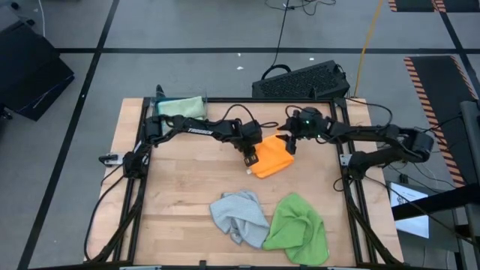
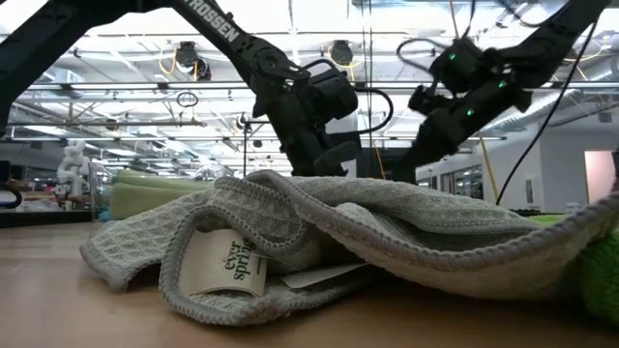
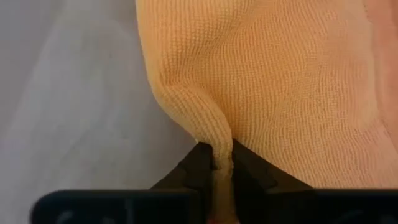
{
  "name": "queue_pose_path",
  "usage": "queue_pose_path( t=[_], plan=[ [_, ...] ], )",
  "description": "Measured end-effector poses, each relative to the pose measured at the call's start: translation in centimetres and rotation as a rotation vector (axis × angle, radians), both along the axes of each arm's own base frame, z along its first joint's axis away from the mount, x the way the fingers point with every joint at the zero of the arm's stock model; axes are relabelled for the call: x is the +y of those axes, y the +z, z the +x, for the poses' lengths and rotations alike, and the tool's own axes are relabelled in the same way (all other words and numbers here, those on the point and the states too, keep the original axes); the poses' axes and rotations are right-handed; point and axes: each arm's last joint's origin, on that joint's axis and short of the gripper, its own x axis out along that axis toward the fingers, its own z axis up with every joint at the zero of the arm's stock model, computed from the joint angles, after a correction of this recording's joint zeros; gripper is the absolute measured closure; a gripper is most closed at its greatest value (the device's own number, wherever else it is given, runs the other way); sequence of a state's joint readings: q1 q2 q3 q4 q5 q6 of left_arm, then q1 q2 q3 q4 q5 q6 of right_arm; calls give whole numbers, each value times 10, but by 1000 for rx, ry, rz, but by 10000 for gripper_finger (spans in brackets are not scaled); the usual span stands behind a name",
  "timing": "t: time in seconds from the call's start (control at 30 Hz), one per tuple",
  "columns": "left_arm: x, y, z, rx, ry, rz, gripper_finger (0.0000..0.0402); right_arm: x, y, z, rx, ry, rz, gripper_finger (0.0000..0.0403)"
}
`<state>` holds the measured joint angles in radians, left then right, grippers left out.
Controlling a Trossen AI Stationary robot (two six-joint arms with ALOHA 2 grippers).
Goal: Fold microfiber towels
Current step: Stack the orange microfiber cloth on top of the light green microfiber cloth
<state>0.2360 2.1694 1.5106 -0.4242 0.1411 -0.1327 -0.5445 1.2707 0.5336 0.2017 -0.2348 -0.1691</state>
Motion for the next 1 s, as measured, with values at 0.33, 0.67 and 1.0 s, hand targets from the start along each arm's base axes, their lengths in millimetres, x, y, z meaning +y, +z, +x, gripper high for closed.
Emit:
queue_pose_path(
  t=[0.33, 0.67, 1.0],
  plan=[
    [0, 14, -7, 32, 2, 9, 175, -29, -21, 31, 81, 57, 133, 238],
    [8, 18, 0, -67, 31, 2, 147, -31, -30, 27, 139, 86, 192, 238],
    [5, -6, 2, -9, -17, -26, 219, -28, -31, 27, 136, 155, 197, 238]
  ],
)
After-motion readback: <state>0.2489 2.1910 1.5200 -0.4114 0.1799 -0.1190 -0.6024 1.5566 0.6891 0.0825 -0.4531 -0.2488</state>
